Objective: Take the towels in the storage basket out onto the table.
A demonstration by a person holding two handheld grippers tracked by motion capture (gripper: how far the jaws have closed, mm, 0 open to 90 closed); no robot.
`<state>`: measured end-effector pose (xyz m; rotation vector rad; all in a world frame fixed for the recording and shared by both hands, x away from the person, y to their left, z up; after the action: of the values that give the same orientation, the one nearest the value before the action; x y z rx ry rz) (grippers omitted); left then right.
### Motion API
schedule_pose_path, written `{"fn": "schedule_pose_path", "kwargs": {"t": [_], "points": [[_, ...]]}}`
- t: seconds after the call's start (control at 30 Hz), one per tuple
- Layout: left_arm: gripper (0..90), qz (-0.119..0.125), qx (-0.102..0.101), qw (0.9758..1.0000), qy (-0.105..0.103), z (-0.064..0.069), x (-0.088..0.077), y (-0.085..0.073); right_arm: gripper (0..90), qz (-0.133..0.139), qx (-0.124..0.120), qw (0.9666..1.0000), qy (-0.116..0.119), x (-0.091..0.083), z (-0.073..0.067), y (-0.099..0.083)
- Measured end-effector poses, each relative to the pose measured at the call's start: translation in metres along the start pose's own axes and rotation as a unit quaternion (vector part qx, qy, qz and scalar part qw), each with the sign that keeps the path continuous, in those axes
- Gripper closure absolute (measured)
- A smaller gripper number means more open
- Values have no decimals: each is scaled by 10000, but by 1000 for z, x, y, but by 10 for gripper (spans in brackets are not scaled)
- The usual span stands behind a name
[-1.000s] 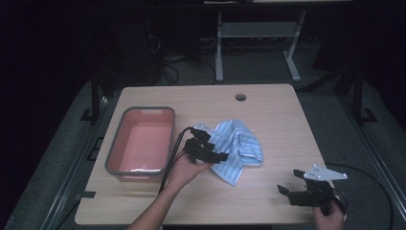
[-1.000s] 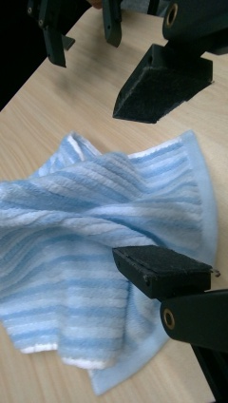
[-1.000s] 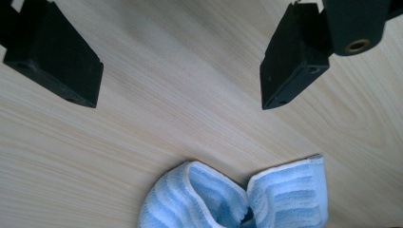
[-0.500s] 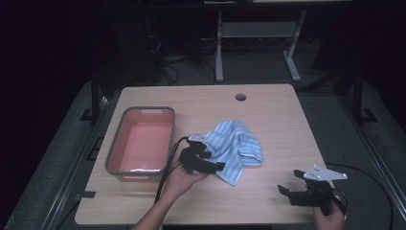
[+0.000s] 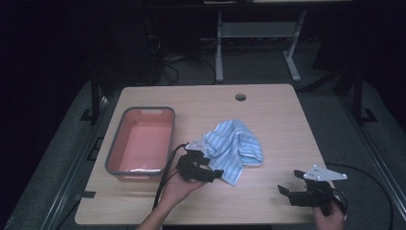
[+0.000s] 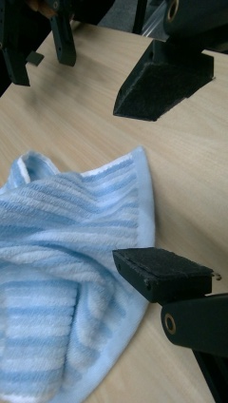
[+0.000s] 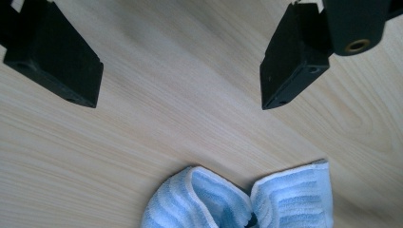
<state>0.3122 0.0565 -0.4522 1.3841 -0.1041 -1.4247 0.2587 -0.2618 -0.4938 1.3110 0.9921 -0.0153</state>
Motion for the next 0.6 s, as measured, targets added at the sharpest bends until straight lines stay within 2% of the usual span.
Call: {"fn": "schedule_pose_path", "kwargs": {"t": [0.6], "points": [[264,49,86,10000,14,6,-7,-21,137,-42,1,10000,-12,0,-1,-1]]}}
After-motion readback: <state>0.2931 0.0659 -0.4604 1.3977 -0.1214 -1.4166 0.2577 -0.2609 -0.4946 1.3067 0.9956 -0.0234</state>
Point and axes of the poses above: each handheld gripper's, and its own axes: x roughly forward along the jaws, y roughly out of its top, z roughly to its right, the point moved 5 cm from there along x, roughly forward along the jaws
